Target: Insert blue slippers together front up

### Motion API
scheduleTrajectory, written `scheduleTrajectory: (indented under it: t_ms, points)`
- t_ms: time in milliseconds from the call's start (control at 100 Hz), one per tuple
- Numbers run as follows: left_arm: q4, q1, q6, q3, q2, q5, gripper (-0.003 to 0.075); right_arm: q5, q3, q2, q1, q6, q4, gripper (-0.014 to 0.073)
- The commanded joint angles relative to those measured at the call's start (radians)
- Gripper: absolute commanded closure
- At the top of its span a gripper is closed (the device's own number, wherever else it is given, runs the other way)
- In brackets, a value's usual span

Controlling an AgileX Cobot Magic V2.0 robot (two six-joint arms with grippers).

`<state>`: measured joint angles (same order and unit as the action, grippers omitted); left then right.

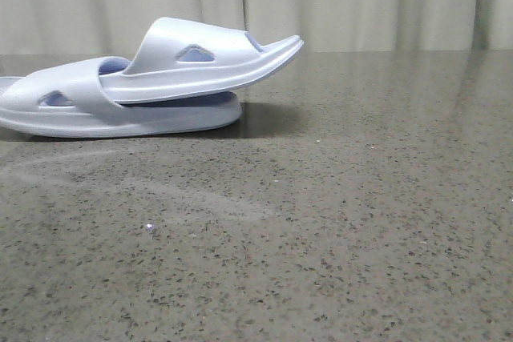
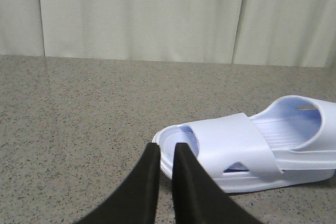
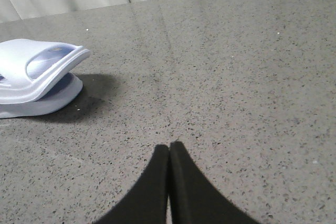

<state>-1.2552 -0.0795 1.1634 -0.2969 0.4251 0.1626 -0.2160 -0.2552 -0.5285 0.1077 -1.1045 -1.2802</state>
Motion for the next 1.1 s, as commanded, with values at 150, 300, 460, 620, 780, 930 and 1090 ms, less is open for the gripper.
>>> scheduleTrajectory:
  t_ms: [150,300,460,620,780,930,1090]
  points:
    - [-0.021,-0.007,0.001,-0.028,0.004,-0.029,0.0705,0.025,-0.025,-0.001,0.000,-0.013,-0.018,0.0683]
    - [-0.021,-0.007,0.001,-0.028,0.004,-0.029,0.0705,0.025,-0.025,-0.001,0.000,-0.013,-0.018,0.0683]
    - [-0.021,-0.007,0.001,-0.028,0.004,-0.029,0.0705,0.025,-0.025,-0.001,0.000,-0.013,-0.018,0.0683]
    - [-0.021,-0.007,0.001,-0.016,0.004,-0.059,0.0705,0.025,-0.025,-0.001,0.000,-0.013,-0.018,0.0683]
    - [0.250,0.013,-0.185,0.024,-0.053,-0.091,0.0705,0.025,-0.025,-0.001,0.000,-0.013,-0.018,0.0683]
    - [0.831,0.047,-0.808,0.113,-0.139,-0.110,0.0705,0.025,-0.025,-0.001,0.000,-0.013,-0.018,0.0683]
    - [1.223,0.053,-1.201,0.241,-0.263,-0.147,0.0705,0.025,-0.025,-0.001,0.000,-0.013,-0.018,0.0683]
